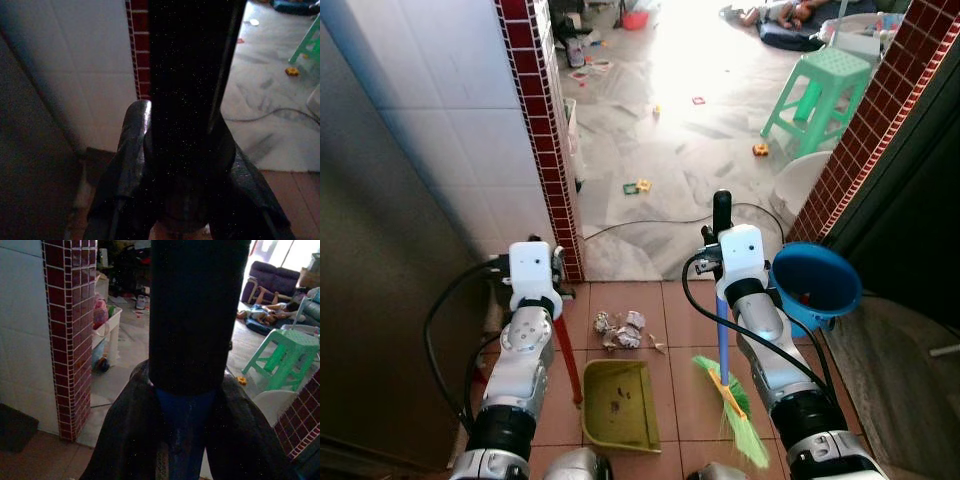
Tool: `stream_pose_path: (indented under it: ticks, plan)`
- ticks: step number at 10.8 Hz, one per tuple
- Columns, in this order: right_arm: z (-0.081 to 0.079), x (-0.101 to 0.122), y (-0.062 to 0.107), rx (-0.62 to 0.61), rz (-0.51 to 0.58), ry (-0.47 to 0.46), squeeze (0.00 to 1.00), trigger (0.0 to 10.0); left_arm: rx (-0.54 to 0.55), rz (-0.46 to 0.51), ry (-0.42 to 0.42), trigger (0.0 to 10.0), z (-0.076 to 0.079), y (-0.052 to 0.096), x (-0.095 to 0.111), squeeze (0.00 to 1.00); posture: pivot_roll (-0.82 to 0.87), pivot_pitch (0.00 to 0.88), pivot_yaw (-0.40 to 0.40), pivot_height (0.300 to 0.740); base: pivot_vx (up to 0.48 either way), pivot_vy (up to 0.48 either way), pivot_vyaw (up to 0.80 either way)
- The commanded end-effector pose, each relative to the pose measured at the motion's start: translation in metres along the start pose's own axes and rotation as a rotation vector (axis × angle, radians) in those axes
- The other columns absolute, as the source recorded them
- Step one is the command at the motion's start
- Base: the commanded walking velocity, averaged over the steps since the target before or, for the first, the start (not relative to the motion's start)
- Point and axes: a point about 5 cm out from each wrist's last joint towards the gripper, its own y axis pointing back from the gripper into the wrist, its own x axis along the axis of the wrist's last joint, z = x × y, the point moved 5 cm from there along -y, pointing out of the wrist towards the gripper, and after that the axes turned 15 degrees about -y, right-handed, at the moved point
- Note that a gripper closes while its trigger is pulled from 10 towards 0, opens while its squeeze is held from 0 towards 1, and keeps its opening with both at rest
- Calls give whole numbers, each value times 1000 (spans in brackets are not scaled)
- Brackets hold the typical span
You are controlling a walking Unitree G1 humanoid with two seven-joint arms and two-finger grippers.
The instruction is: Sweep floor
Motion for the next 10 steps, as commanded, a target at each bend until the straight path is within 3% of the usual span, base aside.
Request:
stream_pose_path:
  ticks: [1,3,7,8,10]
  plan:
    - [-2,7,-2,13,22,-4,0,10000,-5,-41,-34,10000,-1,3,-8,0,-6,0,18,740,0,0,0]
    - [-5,10,-3,36,31,15,0,10000,-26,-95,-44,10000,-4,8,-14,0,0,0,21,740,0,0,200]
    - [-6,10,-2,39,30,25,0,10000,55,54,-18,10000,-20,14,27,0,1,0,19,740,0,0,691]
    - [-5,10,-2,37,30,27,0,10000,75,94,-26,10000,-23,16,39,0,1,0,19,740,0,0,0]
    - [-6,10,-3,41,31,39,0,10000,114,103,-52,10000,-30,18,39,0,5,0,19,740,0,0,656]
